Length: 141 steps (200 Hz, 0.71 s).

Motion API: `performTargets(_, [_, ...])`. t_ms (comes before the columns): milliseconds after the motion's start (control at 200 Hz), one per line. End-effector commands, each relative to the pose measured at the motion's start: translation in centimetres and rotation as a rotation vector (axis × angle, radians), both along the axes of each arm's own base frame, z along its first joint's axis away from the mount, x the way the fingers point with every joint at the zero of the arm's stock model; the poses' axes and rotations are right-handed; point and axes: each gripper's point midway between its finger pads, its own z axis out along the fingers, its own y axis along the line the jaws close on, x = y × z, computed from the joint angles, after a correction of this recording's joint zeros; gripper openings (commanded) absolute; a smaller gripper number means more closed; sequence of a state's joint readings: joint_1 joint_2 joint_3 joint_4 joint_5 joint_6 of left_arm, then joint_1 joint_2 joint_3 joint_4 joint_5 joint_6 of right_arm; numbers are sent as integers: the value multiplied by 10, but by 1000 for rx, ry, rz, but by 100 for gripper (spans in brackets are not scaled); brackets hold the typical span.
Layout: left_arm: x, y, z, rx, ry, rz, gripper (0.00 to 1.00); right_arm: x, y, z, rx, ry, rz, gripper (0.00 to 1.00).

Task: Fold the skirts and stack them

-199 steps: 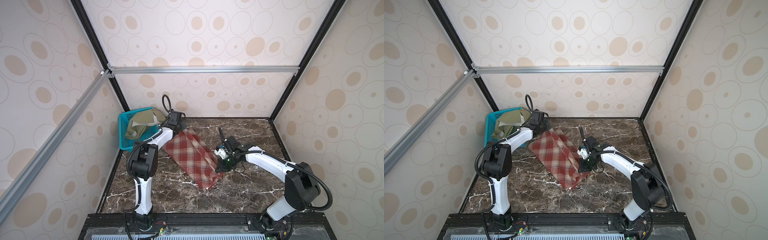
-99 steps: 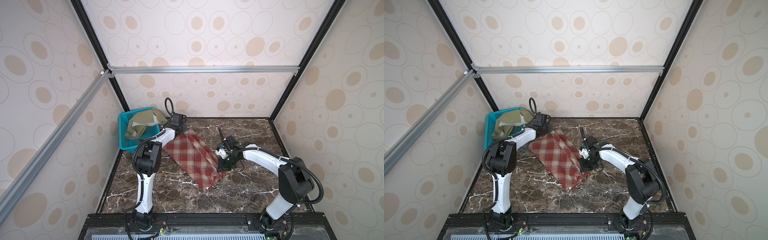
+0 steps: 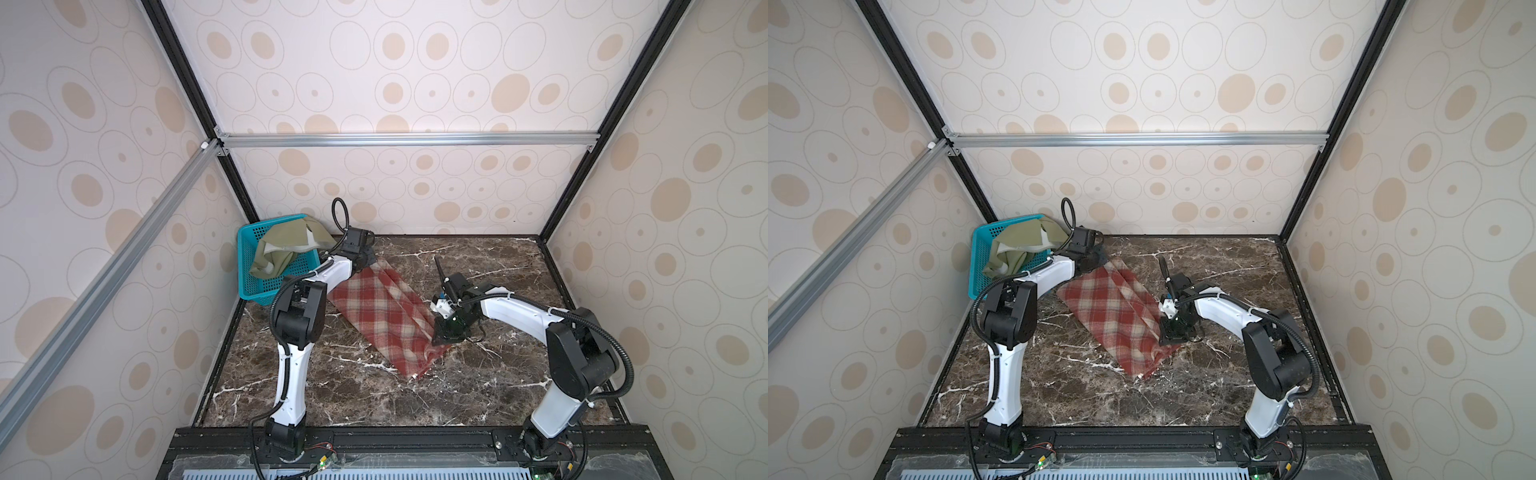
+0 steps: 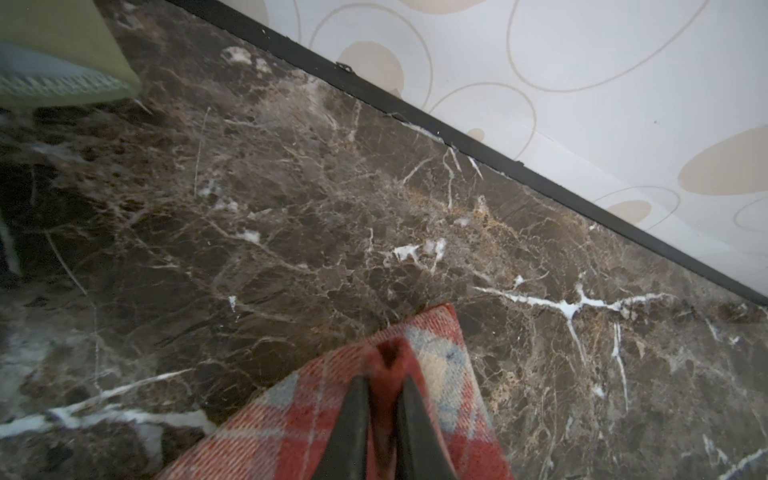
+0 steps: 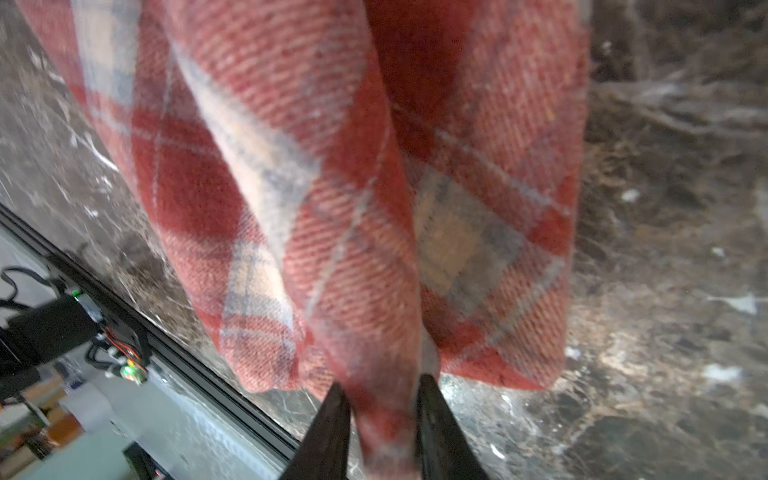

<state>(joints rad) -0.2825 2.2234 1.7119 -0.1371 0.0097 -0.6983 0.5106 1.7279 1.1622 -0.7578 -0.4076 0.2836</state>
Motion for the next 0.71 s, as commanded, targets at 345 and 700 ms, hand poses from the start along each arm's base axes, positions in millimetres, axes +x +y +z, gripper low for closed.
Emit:
performTargets(345, [2,-7,38,-88,-137,-38,51,-3,-25,14,-81,-92,-35,42])
performTargets(700, [24,-17,1,-71,-83,-103,62,13,-15,-3,-65,-106,-50,51])
